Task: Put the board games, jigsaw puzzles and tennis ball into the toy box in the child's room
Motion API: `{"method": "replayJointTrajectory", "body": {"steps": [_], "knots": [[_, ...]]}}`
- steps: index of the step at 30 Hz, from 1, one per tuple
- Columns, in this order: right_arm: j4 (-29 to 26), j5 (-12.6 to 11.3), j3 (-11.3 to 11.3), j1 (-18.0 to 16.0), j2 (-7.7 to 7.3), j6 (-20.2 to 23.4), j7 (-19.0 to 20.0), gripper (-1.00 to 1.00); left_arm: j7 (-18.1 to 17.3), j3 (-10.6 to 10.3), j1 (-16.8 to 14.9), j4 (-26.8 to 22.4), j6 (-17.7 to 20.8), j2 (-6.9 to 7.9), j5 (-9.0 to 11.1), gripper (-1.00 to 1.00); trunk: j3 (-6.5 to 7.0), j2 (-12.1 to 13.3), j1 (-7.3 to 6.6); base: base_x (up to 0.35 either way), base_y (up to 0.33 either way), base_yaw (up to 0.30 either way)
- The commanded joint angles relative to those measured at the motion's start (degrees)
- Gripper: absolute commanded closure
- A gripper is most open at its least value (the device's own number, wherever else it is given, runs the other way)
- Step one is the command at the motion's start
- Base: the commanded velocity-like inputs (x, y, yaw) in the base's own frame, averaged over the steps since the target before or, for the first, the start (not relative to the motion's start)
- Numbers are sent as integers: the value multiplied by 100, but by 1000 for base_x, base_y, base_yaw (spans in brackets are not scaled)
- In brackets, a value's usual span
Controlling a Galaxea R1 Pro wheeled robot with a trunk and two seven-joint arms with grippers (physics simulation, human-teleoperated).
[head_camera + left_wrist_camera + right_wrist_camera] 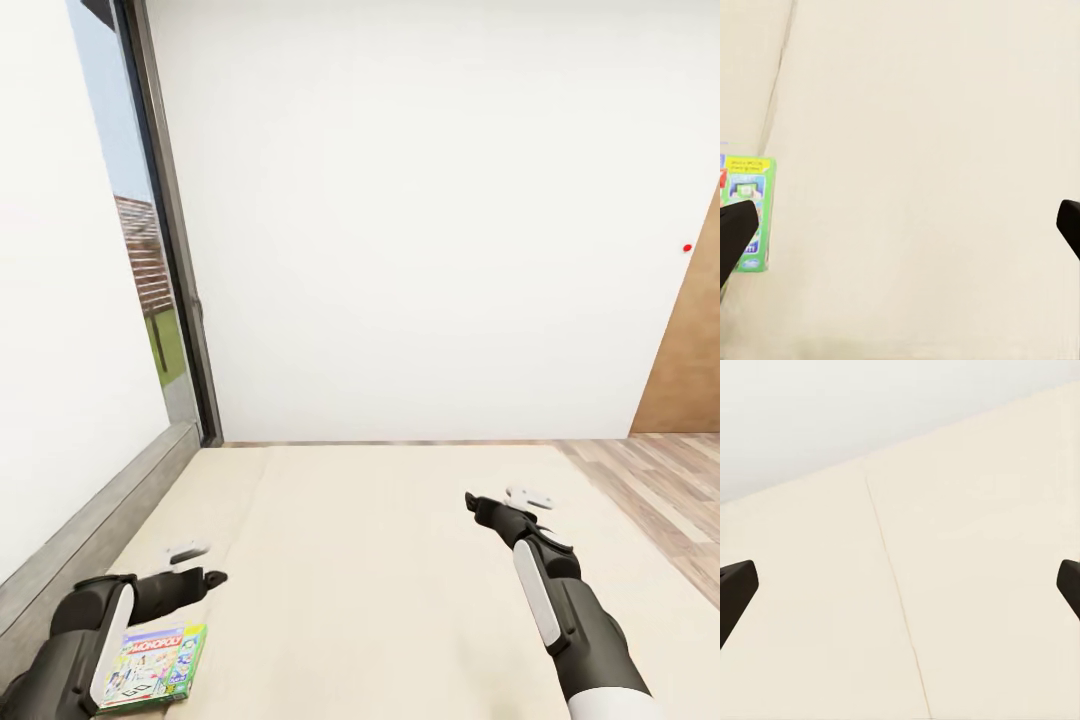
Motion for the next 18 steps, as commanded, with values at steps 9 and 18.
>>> {"method": "replayJointTrajectory", "body": {"steps": [9, 18], "knots": [[-58, -63, -1, -6, 16, 85, -38, -100, 543, 3, -245, 1600, -203, 26, -158, -100, -7, -5, 0, 0, 0, 0], [-614, -71, 36, -6, 29, 879, -37, -100, 595, -20, -288, 2786, -1135, 146, -168, -100, -49, -5, 0, 0, 0, 0]]}}
